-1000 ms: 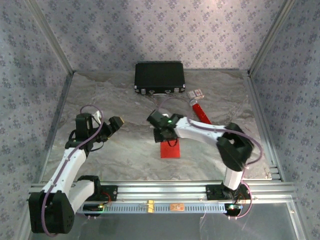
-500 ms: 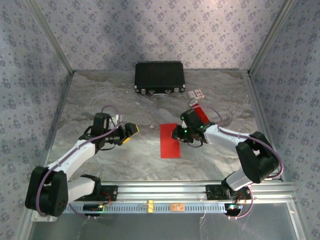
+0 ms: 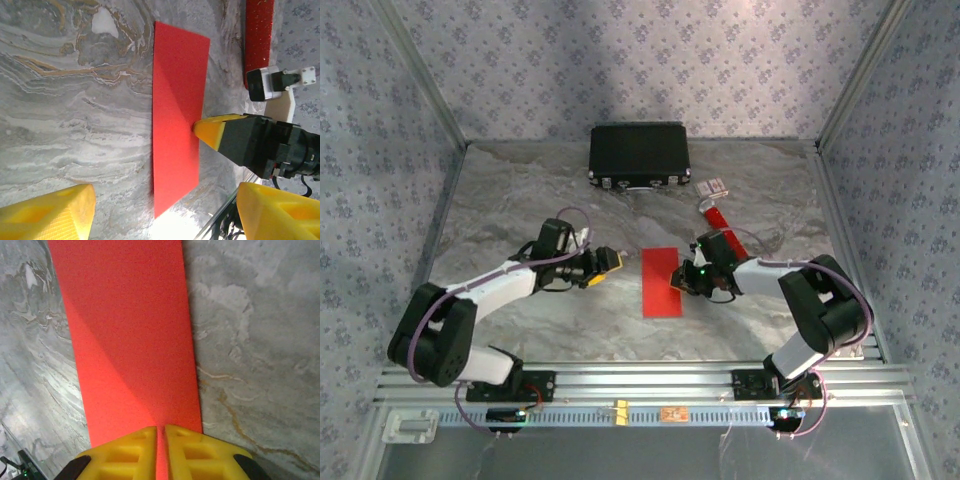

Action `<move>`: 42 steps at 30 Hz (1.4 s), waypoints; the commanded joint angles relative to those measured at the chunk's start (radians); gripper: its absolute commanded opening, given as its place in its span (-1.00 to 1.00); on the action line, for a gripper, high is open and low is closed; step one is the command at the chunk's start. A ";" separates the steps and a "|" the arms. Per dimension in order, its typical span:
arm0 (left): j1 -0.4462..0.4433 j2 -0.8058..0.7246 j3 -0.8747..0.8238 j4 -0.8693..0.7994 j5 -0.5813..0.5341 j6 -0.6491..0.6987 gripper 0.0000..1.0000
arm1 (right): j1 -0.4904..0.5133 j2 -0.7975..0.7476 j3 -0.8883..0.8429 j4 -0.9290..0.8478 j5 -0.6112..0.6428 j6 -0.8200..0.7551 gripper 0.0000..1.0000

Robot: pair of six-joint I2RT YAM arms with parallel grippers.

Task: Fold a paper plane with a square sheet of paper (pick it up from the middle)
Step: Third fold the triangle at the center of the table.

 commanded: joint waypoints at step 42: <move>-0.173 0.431 0.172 0.208 0.091 -0.126 -0.23 | -0.050 0.006 -0.096 0.072 -0.029 0.021 -0.69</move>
